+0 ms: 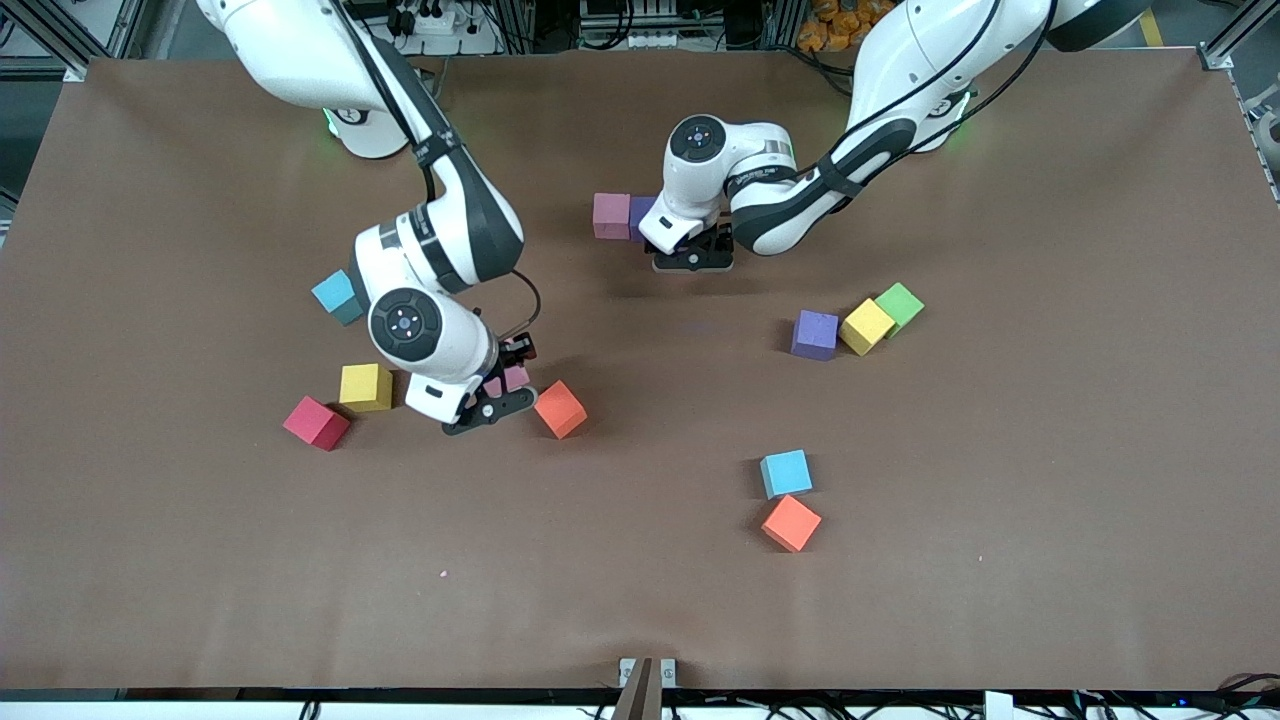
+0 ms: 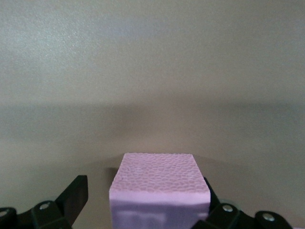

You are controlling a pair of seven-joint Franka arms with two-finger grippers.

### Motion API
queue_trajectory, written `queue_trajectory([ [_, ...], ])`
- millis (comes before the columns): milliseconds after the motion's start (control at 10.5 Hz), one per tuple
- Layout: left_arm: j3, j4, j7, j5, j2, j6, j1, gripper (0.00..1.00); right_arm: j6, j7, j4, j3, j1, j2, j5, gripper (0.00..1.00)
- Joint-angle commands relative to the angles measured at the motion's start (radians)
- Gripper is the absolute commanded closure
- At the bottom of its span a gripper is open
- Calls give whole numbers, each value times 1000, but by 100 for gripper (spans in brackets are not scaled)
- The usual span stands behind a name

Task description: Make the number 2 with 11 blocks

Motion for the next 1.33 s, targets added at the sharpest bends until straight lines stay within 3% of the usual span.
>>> queue_trajectory([
  [0, 0, 10, 9, 21, -12, -22, -1, 0, -18, 71, -21, 1, 48, -41, 0, 76],
  [286, -8, 45, 1, 6, -17, -86, -7, 0, 2, 224, -19, 0, 131, -46, -3, 76],
  [953, -51, 67, -9, -60, -87, -108, 26, 0, 20, 239, -19, -2, 108, -46, 0, 76],
  [1239, -51, 80, -6, -71, -128, -121, 108, 0, 25, 283, -19, 0, 122, -44, 2, 76],
])
